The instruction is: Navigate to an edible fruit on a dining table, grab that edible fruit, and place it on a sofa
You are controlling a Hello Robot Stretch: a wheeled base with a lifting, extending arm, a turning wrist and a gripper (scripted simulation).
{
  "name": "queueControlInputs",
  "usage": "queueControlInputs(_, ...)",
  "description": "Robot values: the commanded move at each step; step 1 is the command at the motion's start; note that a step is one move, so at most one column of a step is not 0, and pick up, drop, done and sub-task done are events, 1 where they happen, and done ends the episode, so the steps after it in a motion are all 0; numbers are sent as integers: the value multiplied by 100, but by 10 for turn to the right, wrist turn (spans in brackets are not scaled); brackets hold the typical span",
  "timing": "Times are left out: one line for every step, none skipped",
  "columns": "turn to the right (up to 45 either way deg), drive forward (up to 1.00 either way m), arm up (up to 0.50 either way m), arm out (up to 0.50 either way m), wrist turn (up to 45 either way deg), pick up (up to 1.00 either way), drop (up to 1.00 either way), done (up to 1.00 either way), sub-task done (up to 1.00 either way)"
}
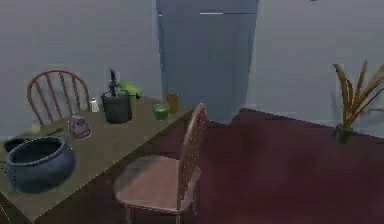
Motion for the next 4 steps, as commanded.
queueControlInputs(450,0,0,0,0,0,0,0,0)
queueControlInputs(300,0,0,0,0,0,0,0,0)
queueControlInputs(0,40,0,0,0,0,0,0,0)
queueControlInputs(-450,0,0,0,0,0,0,0,0)
